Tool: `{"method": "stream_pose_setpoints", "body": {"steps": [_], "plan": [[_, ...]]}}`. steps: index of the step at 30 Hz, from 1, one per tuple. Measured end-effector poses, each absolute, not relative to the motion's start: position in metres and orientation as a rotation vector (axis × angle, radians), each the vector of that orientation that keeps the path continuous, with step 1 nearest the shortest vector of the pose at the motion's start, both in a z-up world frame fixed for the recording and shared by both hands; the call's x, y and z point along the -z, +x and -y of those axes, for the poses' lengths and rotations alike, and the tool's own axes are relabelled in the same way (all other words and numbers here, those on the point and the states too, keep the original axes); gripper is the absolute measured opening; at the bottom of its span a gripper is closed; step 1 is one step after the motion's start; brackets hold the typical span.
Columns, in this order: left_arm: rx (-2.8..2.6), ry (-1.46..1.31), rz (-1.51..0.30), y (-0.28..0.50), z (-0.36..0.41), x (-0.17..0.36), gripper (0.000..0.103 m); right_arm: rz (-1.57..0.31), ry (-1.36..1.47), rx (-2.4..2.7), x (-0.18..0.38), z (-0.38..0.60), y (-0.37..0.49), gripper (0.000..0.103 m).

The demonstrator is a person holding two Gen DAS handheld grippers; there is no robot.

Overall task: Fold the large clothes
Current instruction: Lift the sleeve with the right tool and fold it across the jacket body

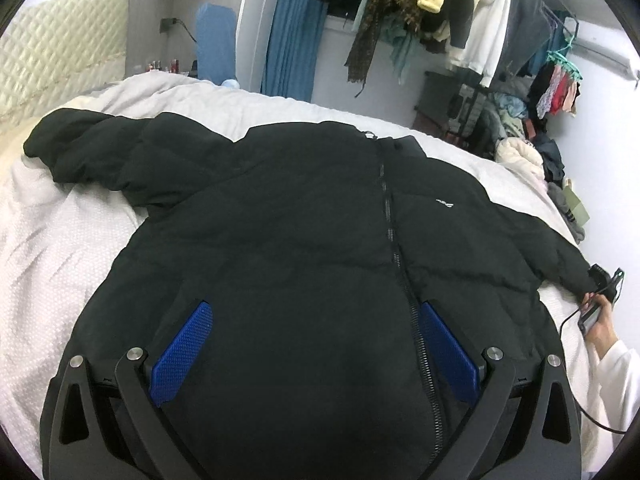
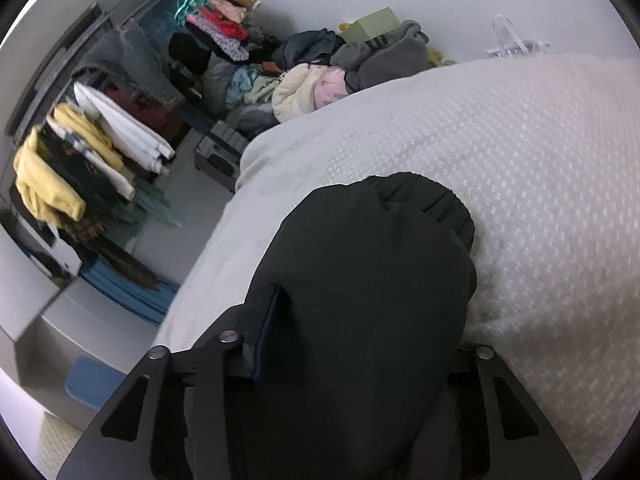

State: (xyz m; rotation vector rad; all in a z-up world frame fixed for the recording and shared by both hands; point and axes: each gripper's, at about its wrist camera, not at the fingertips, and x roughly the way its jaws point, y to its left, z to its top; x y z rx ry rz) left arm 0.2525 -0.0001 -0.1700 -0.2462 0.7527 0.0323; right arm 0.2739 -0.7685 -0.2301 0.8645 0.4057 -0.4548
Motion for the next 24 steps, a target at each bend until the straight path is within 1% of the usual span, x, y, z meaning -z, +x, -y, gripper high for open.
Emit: {"method": "stream_pose_setpoints", "body": {"steps": [1, 2, 5, 9, 14, 18, 24], "plan": [[-0.040, -0.237, -0.750, 0.252, -0.001, 0.170, 0.103, -0.416, 0.854, 0.453, 0.226, 0.767, 0.273, 0.021], [-0.048, -0.228, -0.744, 0.250, -0.002, 0.168, 0.103, -0.419, 0.847, 0.456, 0.220, 0.765, 0.271, 0.014], [-0.085, -0.202, -0.718, 0.245, -0.005, 0.162, 0.103, -0.378, 0.843, 0.465, 0.198, 0.762, 0.259, 0.007], [-0.137, -0.189, -0.643, 0.233, -0.016, 0.145, 0.103, -0.297, 0.786, 0.469, 0.149, 0.756, 0.237, 0.005], [-0.186, -0.126, -0.623, 0.220, -0.026, 0.137, 0.103, -0.286, 0.709, 0.486, 0.098, 0.738, 0.227, 0.004], [-0.162, -0.104, -0.631, 0.217, -0.030, 0.136, 0.103, -0.275, 0.668, 0.489, 0.059, 0.708, 0.228, 0.004], [-0.123, -0.094, -0.619, 0.200, -0.034, 0.136, 0.103, -0.243, 0.531, 0.412, -0.024, 0.634, 0.240, 0.005]]}}
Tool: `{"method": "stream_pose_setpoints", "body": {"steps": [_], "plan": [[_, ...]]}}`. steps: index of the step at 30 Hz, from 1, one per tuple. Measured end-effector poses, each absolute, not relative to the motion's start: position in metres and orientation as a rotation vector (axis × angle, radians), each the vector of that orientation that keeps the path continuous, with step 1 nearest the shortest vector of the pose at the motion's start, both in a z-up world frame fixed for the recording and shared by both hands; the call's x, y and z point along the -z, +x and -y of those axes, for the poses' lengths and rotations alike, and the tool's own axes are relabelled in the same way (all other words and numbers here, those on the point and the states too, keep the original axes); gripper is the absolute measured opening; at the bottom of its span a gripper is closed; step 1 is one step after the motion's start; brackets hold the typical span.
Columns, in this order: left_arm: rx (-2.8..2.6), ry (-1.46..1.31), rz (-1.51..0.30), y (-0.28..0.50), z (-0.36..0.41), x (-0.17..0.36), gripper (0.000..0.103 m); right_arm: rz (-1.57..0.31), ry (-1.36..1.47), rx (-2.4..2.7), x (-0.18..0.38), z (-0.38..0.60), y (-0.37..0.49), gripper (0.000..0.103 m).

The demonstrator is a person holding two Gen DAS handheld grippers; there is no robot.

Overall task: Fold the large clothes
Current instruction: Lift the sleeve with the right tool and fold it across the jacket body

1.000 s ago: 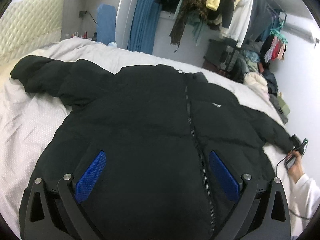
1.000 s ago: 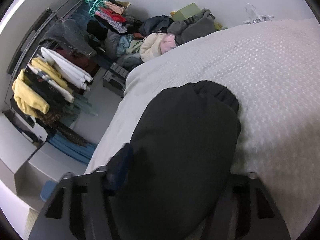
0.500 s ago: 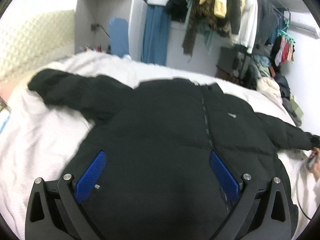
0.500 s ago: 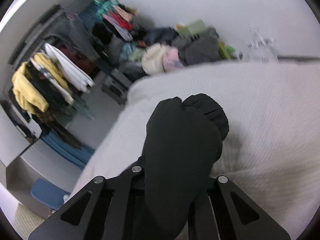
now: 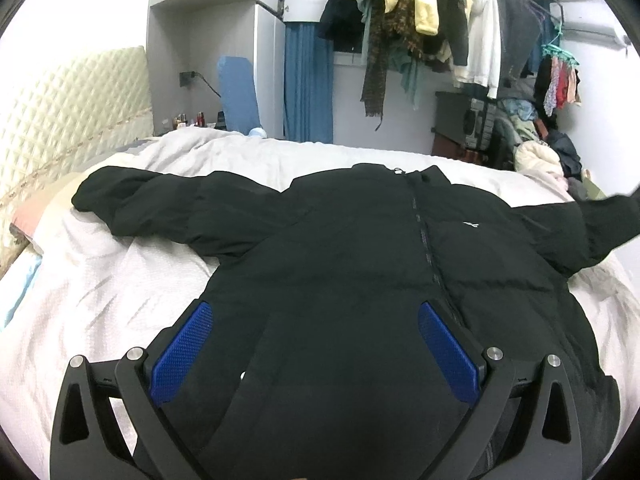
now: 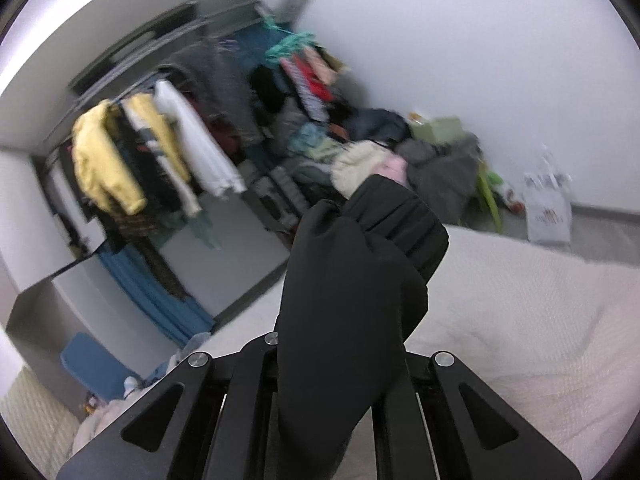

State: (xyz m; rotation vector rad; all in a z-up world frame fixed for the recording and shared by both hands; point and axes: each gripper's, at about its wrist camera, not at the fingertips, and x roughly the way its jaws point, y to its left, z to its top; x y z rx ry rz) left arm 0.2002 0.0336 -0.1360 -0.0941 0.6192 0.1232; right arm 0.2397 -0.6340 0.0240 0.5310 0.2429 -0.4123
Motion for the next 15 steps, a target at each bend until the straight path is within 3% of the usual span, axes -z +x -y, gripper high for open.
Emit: {"method": "stream_pose_setpoints", "body": {"steps": [6, 15], "plan": [[-0.079, -0.055, -0.597, 0.184, -0.032, 0.132, 0.103, -0.228, 0.402, 0.316, -0.091, 0.541, 0.265, 0.005], [-0.062, -0.087, -0.558, 0.171, -0.052, 0.126, 0.103, -0.238, 0.191, 0.139, -0.148, 0.375, 0.317, 0.006]]}}
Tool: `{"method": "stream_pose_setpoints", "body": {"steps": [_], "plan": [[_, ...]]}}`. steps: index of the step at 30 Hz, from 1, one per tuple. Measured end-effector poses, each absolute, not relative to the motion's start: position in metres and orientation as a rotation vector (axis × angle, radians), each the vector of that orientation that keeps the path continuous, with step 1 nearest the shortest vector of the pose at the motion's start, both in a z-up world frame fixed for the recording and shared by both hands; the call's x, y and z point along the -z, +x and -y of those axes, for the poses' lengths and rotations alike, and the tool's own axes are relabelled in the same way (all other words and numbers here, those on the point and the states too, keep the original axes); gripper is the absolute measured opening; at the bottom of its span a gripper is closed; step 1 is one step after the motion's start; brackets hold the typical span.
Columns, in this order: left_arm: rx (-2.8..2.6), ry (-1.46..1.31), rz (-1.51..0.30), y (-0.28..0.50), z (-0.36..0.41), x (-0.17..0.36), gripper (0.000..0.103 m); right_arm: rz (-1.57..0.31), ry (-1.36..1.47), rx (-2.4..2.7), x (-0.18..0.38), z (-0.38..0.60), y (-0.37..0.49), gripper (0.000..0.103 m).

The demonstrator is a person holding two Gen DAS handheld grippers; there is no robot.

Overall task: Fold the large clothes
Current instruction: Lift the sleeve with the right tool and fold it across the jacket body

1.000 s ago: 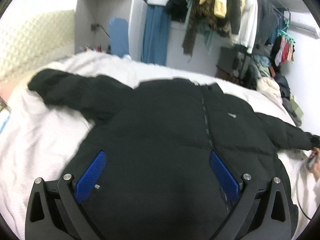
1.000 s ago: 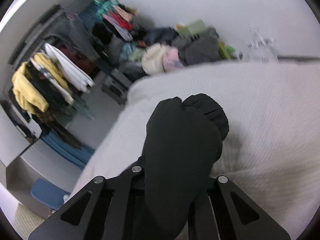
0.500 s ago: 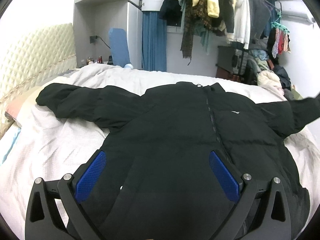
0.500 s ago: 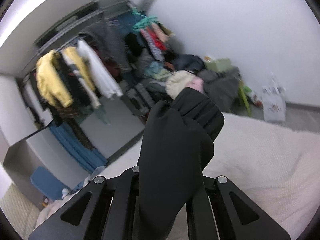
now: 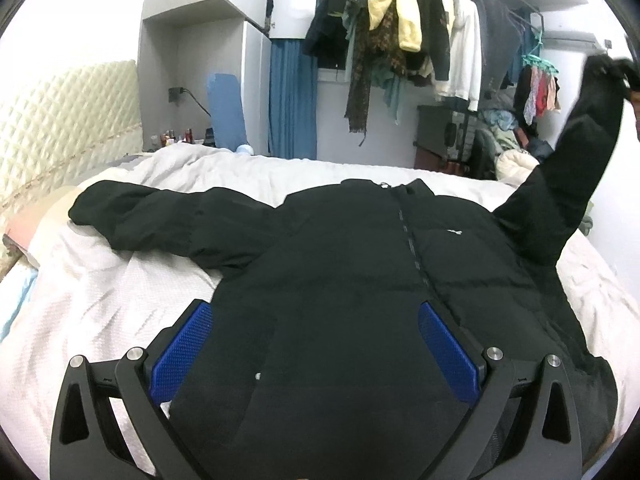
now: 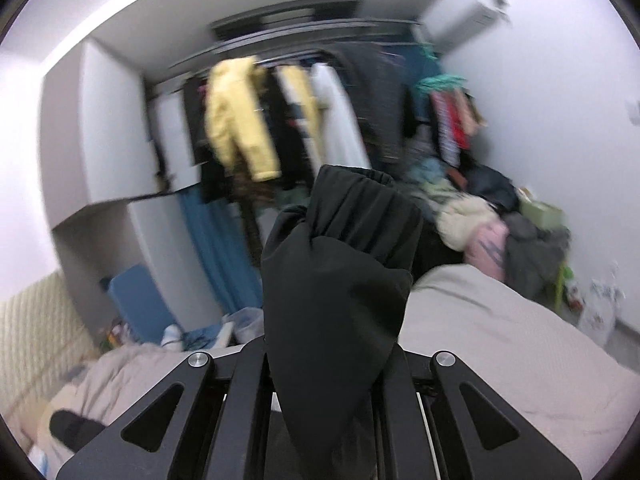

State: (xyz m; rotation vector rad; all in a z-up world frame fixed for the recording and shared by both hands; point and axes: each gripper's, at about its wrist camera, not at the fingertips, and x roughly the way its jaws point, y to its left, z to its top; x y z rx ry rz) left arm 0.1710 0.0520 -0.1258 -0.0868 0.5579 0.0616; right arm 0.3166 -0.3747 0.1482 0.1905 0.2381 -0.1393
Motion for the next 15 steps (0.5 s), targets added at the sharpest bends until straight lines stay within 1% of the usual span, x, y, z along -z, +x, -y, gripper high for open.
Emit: {"method": "stream_pose_setpoints", "body": {"steps": [3, 7, 15], "plan": [[-0.067, -0.090, -0.542, 0.166, -0.059, 0.123, 0.103, -0.260, 0.099, 0.079, -0.149, 0.315, 0.335, 0.006], [-0.095, -0.056, -0.520, 0.160, -0.066, 0.121, 0.103, -0.296, 0.045, -0.022, -0.133, 0.239, 0.363, 0.006], [-0.128, -0.081, -0.526, 0.161, -0.087, 0.120, 0.103, -0.399, 0.001, -0.203, -0.059, 0.117, 0.401, 0.007]]}}
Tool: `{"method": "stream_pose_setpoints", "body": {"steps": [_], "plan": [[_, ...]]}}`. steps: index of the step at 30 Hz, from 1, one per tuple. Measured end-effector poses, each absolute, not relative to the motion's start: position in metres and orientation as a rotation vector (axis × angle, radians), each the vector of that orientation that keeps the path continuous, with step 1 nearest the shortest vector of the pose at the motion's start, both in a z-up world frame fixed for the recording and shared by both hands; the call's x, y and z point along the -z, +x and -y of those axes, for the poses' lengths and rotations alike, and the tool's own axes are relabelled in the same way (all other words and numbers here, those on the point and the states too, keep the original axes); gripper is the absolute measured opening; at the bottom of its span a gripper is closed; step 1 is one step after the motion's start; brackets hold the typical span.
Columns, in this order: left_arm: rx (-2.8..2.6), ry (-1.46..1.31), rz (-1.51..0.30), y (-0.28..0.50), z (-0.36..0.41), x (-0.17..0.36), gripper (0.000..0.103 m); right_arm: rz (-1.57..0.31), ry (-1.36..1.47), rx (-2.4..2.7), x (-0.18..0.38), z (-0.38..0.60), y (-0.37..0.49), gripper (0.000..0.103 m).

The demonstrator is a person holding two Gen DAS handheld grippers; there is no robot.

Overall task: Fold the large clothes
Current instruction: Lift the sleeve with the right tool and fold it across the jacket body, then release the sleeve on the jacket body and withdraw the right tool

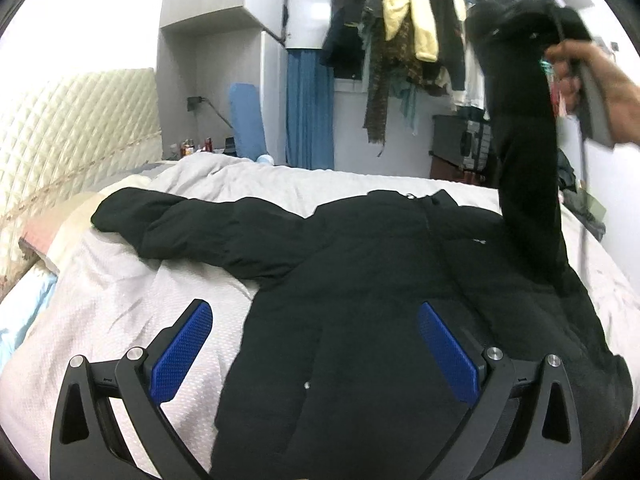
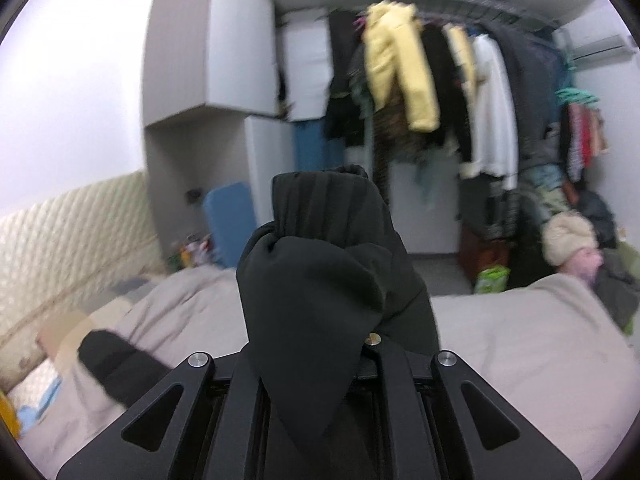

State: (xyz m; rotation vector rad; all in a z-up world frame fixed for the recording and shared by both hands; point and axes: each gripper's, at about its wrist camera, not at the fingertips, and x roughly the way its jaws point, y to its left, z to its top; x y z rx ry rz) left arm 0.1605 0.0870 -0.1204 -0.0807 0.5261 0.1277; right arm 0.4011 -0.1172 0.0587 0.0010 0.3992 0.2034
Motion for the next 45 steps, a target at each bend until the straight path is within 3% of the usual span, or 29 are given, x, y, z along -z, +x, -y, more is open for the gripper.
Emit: {"method": "stream_pose_setpoints", "body": {"steps": [8, 21, 29, 34, 36, 39, 41, 43, 45], "plan": [[-0.191, -0.150, -0.558, 0.171, -0.125, 0.128, 0.103, -0.539, -0.057, -0.328, 0.049, 0.032, 0.426, 0.009], [-0.233, -0.191, -0.597, 0.194, -0.143, 0.145, 0.103, -0.745, -0.034, -0.358, 0.194, -0.003, 0.449, 0.010], [-0.242, -0.223, -0.590, 0.202, -0.146, 0.151, 0.103, -0.826, -0.059, -0.347, 0.241, -0.005, 0.455, 0.010], [-0.223, -0.226, -0.599, 0.206, -0.143, 0.154, 0.103, -0.823, -0.076, -0.333, 0.240, -0.007, 0.454, 0.011], [-0.211, -0.252, -0.592, 0.208, -0.142, 0.155, 0.103, -0.806, -0.083, -0.336, 0.234, -0.008, 0.450, 0.016], [-0.189, -0.261, -0.589, 0.209, -0.137, 0.156, 0.103, -0.797, -0.095, -0.353, 0.221, -0.009, 0.444, 0.035], [-0.175, -0.278, -0.579, 0.209, -0.137, 0.155, 0.103, -0.773, -0.100, -0.364, 0.210, -0.008, 0.438, 0.054], [-0.162, -0.309, -0.559, 0.206, -0.139, 0.152, 0.103, -0.767, -0.093, -0.378, 0.200, -0.006, 0.434, 0.062], [-0.166, -0.325, -0.539, 0.202, -0.142, 0.149, 0.103, -0.747, -0.083, -0.389, 0.187, 0.000, 0.427, 0.063]]}}
